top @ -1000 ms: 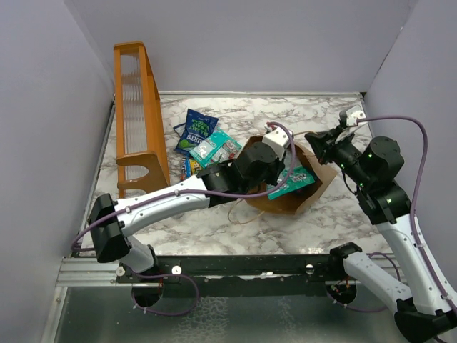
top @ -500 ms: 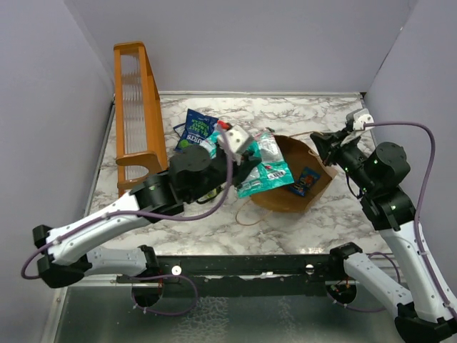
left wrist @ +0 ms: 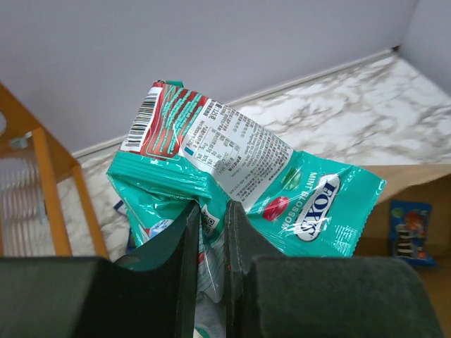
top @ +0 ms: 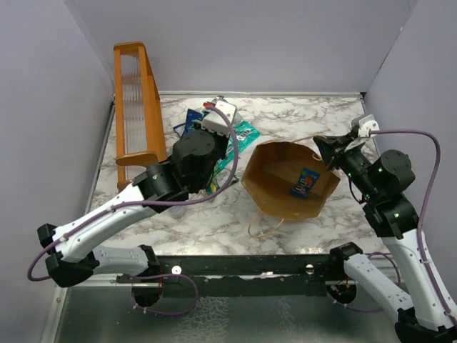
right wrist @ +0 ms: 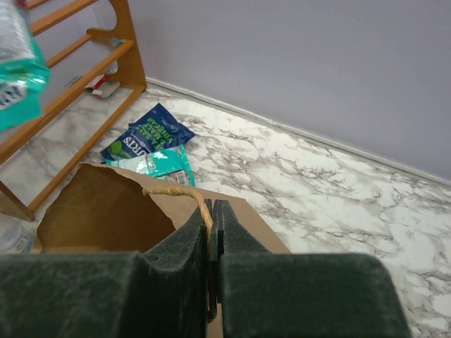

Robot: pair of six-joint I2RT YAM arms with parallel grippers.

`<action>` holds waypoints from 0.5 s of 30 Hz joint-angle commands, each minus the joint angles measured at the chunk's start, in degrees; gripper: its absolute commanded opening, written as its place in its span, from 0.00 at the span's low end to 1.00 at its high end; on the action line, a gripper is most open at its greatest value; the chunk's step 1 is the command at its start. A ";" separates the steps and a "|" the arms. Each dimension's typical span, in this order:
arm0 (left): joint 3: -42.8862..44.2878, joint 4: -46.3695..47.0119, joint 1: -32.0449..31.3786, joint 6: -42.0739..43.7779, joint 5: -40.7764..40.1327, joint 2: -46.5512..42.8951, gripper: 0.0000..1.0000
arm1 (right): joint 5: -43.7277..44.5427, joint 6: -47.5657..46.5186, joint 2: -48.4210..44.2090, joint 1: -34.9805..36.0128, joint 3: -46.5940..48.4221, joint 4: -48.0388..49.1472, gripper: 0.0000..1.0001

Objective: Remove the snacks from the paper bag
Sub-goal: Place the snack at the center of the board.

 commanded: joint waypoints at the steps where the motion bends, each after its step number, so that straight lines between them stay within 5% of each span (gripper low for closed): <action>1: 2.13 -1.04 8.26 -3.52 -1.32 4.28 0.00 | 1.02 -0.38 -1.30 0.09 -0.29 1.03 0.02; 7: -0.58 -0.79 20.82 -7.55 6.06 12.60 0.00 | 0.83 0.31 -1.92 0.08 -0.26 -0.10 0.02; 15: -8.02 3.28 25.49 -14.53 10.00 22.54 0.00 | -0.04 0.98 -2.55 0.09 -0.66 -0.50 0.02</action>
